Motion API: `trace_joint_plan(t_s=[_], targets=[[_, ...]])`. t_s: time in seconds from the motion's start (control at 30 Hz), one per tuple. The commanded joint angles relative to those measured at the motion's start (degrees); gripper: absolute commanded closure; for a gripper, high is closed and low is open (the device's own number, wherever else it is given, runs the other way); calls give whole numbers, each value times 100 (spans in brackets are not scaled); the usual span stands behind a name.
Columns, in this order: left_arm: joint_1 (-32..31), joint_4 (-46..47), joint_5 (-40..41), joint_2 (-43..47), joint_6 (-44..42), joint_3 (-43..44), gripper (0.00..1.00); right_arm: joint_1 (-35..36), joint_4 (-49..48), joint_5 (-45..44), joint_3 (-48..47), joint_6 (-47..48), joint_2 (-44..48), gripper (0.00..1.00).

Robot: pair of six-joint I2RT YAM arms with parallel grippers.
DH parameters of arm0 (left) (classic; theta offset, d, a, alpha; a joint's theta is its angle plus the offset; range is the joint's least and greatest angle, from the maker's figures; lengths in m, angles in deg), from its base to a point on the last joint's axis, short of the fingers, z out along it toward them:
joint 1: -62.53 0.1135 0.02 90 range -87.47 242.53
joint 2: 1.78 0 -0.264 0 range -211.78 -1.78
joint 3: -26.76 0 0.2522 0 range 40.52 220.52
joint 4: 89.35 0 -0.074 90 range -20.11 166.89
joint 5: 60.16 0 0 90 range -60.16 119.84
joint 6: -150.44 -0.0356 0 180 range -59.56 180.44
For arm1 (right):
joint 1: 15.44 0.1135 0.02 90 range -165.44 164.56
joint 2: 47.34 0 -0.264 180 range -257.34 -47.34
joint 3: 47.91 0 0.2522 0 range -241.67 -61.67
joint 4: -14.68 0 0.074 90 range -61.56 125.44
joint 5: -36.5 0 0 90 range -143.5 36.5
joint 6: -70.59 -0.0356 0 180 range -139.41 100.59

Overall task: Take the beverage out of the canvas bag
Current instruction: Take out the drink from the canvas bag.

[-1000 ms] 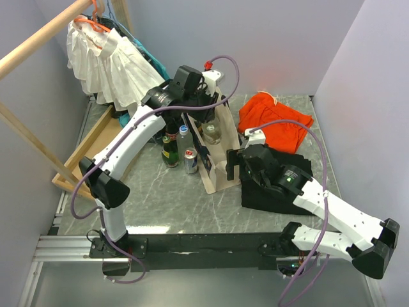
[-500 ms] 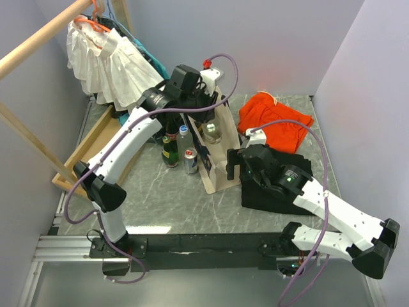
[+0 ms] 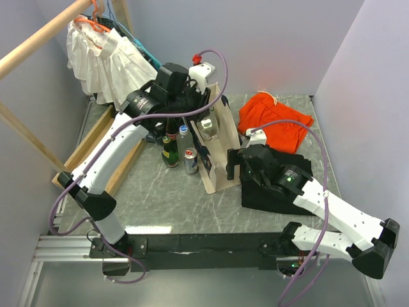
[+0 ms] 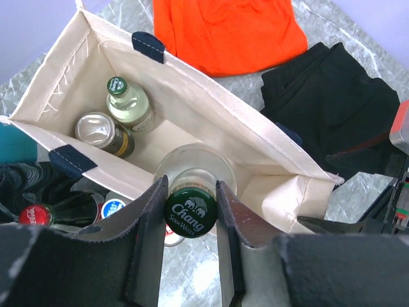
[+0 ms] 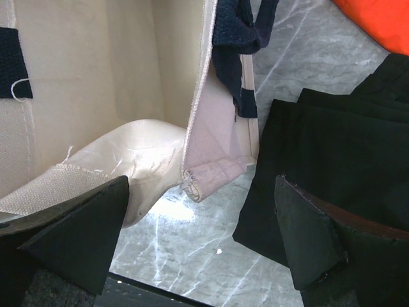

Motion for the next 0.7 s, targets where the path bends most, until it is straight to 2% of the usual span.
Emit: trace_joint_plan(t_s=[0.0,0.67], targets=[[-31,980,68,593,-39,58,99,42,330,-118,-217,0,2,0],[-40,998,156,910,-74,58,99,42,189,189,-287,18,-95,0]])
